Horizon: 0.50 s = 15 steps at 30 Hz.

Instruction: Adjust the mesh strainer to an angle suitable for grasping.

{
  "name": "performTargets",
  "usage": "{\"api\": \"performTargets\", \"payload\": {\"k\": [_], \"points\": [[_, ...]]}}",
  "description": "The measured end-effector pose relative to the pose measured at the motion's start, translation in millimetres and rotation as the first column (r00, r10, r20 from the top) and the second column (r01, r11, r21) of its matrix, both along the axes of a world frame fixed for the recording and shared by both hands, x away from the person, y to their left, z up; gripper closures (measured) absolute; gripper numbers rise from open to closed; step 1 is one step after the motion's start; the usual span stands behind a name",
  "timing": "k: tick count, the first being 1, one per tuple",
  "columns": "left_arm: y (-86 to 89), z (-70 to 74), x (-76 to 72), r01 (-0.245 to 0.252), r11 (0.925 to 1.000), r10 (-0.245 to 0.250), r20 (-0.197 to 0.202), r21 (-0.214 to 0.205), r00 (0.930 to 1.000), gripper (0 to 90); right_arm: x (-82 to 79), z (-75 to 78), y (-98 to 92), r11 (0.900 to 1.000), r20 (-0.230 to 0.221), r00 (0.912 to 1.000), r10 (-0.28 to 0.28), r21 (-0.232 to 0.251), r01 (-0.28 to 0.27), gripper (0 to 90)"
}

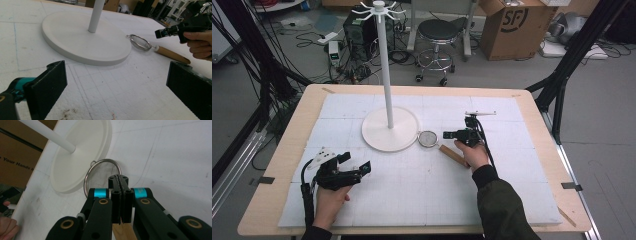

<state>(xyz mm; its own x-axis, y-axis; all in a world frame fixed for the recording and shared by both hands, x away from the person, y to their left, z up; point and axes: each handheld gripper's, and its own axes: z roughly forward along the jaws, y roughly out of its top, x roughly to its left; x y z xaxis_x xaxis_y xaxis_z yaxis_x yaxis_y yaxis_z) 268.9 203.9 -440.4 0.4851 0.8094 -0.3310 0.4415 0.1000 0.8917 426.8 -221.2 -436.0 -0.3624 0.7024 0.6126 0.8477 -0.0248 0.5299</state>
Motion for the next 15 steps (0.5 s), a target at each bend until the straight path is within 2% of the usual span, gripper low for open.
{"api": "performTargets", "payload": {"k": [4, 7, 10, 15], "points": [[0.5, 0.8, -1.4, 0.001, 1.0, -0.001, 0.003, -0.004, 1.0, 3.8, 1.2, -1.4, 3.6, 1.0, -0.005, 1.0, 0.006, 0.0, -0.006, 89.6], [0.4, 1.0, -2.1, 0.001, 1.0, -0.001, 0.001, 0.001, 1.0, 3.8, 2.0, -5.5, 7.7, 0.9999, -0.034, 0.9994, 0.009, -0.013, -0.009, 89.6], [-0.8, 0.5, -2.0, 0.0, 1.0, 0.0, -0.001, 0.0, 1.0, 3.8, 3.2, -8.3, 8.7, 0.9997, -0.031, 0.9995, 0.001, -0.023, -0.002, 89.6], [-1.2, 0.3, -2.1, 0.005, 0.9999, -0.005, 0.001, 0.009, 1.0, 3.8, 4.6, -15.7, 14.4, 0.9989, -0.074, 0.9969, 0.027, -0.037, -0.03, 89.6]]}}
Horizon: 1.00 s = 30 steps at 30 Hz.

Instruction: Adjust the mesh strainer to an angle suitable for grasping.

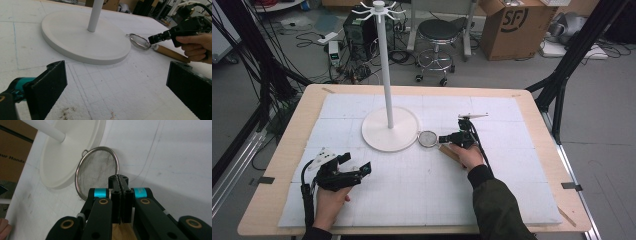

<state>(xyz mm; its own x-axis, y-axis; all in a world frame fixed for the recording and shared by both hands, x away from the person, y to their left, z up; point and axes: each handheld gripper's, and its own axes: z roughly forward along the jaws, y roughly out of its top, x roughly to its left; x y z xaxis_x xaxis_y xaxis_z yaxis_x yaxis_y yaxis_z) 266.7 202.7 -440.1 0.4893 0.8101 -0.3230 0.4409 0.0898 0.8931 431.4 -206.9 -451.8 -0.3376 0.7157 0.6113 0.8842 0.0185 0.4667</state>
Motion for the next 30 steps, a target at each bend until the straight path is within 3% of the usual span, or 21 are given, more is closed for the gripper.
{"api": "performTargets", "payload": {"k": [7, 18, 30], "points": [[-0.3, -0.1, -0.2, 0.003, 1.0, -0.003, -0.004, 0.001, 1.0, 3.8, -1.1, -0.4, 4.6, 0.9988, -0.006, 0.9989, 0.047, -0.013, -0.047, 89.6], [-0.4, -0.2, -0.1, 0.003, 1.0, -0.003, -0.006, 0.003, 1.0, 3.8, -14.0, 3.3, 24.6, 0.987, -0.008, 0.9885, 0.151, -0.054, -0.151, 89.6], [1.7, -0.1, 0.0, -0.002, 1.0, 0.002, -0.01, -0.001, 1.0, 3.8, -29.4, 2.8, 53.7, 0.9737, -0.028, 0.9742, 0.224, -0.037, -0.225, 89.6]]}}
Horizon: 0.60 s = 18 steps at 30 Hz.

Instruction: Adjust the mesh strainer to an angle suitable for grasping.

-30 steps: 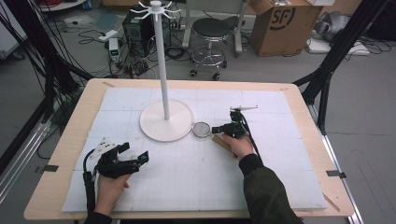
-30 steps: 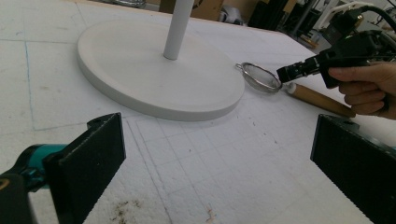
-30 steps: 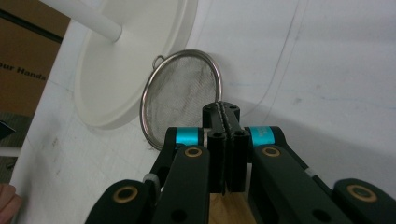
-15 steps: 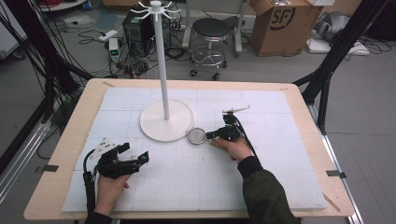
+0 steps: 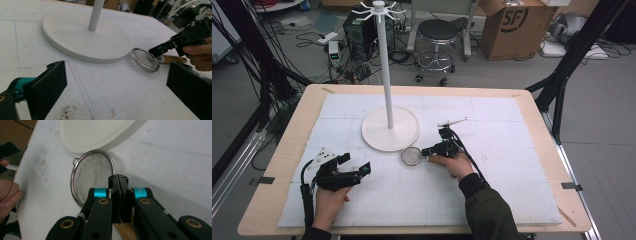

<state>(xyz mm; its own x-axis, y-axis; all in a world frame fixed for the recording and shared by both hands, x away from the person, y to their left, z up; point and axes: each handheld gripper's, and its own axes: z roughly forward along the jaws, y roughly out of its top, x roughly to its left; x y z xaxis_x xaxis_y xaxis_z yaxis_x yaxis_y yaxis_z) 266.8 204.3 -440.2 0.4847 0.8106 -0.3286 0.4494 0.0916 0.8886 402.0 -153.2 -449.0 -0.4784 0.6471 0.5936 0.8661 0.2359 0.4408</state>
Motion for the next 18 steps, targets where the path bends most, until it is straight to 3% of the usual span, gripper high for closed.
{"api": "performTargets", "payload": {"k": [18], "points": [[2.0, -0.1, -0.1, 0.0, 1.0, 0.001, -0.003, 0.005, 1.0, 3.8, -23.0, -3.7, 57.0, 0.9931, -0.003, 0.9933, 0.116, 0.016, -0.116, 89.6]]}}
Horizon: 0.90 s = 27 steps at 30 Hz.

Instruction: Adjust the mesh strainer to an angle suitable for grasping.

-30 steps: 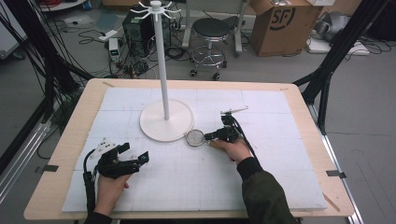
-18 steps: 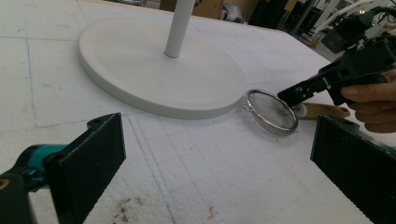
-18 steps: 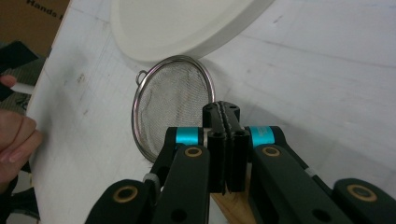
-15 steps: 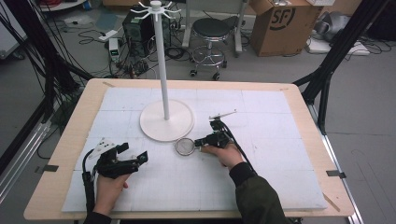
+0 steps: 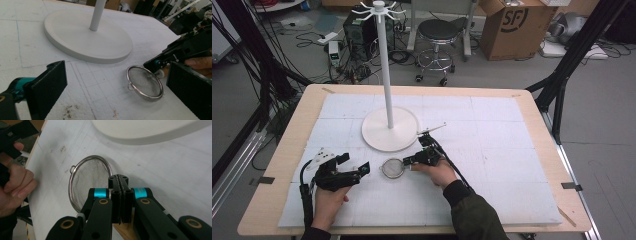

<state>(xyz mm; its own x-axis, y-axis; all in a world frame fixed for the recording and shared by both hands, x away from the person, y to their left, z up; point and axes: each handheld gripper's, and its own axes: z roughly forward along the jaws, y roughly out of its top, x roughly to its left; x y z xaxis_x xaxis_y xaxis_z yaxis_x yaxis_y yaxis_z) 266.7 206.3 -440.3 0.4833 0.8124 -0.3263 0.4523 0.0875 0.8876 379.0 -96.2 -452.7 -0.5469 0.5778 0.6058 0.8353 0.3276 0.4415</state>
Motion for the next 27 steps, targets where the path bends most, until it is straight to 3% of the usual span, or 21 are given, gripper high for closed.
{"api": "performTargets", "payload": {"k": [8, 15, 21, 27], "points": [[-0.2, -0.6, 0.0, -0.003, 1.0, 0.003, 0.0, -0.003, 1.0, 3.8, -9.9, -2.0, 28.5, 0.9979, 0.006, 0.9979, 0.064, 0.015, -0.064, 89.6], [1.6, -0.2, -0.7, -0.001, 0.9999, 0.001, 0.001, -0.01, 1.0, 3.8, -13.4, -4.9, 42.8, 0.9952, -0.006, 0.9954, 0.096, 0.022, -0.096, 89.6], [3.0, -0.2, -2.3, -0.004, 1.0, 0.004, -0.001, -0.003, 1.0, 3.8, -16.1, -8.3, 52.5, 0.9925, -0.035, 0.9933, 0.11, 0.059, -0.107, 89.6], [7.2, -0.5, -5.4, -0.017, 0.9998, 0.017, -0.002, 0.0, 0.9998, 3.8, -21.5, -8.0, 65.9, 0.9884, -0.03, 0.9891, 0.144, 0.052, -0.143, 89.6]]}}
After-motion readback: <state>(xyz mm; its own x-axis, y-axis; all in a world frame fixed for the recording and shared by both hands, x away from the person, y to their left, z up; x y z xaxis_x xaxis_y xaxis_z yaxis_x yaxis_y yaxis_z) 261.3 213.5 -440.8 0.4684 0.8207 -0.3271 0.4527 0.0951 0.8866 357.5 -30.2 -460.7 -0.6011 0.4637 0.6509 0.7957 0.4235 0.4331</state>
